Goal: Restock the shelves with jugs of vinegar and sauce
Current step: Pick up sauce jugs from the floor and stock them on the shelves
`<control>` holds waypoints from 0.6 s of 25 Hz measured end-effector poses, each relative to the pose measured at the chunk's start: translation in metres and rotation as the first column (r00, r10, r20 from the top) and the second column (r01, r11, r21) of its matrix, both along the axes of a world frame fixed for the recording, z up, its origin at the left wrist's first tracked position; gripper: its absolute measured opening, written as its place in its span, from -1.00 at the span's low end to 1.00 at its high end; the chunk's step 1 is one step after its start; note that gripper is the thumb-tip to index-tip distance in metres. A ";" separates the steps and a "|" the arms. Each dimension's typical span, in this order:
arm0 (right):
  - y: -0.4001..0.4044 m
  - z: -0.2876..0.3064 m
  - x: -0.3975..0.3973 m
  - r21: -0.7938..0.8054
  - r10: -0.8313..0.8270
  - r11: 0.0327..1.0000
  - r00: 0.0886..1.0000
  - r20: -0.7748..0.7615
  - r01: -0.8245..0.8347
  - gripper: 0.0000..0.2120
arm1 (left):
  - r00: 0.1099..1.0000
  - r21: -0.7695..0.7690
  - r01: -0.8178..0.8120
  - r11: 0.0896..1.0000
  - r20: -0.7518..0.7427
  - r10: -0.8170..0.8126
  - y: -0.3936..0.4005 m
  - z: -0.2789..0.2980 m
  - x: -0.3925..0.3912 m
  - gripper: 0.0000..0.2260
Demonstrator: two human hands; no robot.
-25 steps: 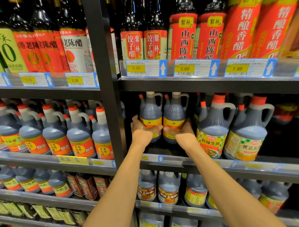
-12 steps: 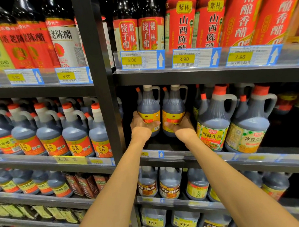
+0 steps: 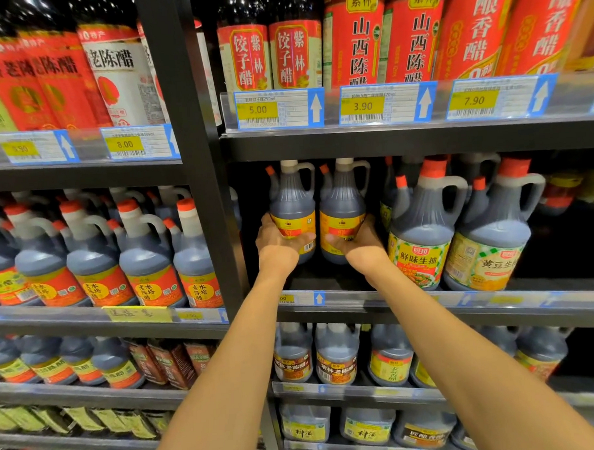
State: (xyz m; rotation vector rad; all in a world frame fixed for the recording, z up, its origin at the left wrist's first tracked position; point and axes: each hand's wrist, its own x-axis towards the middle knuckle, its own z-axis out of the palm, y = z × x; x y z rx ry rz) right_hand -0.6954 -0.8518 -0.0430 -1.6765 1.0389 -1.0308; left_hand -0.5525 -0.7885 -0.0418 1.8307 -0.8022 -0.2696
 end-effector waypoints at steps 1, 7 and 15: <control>0.000 0.000 0.000 0.000 -0.001 1.000 1.000 -0.002 0.001 -0.25 | 1.000 -0.002 -0.001 1.000 0.002 0.001 0.000 0.000 0.000 -0.22; -0.001 0.000 -0.001 0.012 0.016 1.000 1.000 -0.013 -0.016 -0.22 | 1.000 0.005 -0.005 1.000 0.015 0.004 -0.001 0.000 0.000 -0.23; 0.005 0.007 -0.003 0.014 -0.021 1.000 0.994 -0.109 0.023 -0.31 | 1.000 0.035 -0.002 0.999 0.007 0.001 -0.004 0.001 -0.002 -0.12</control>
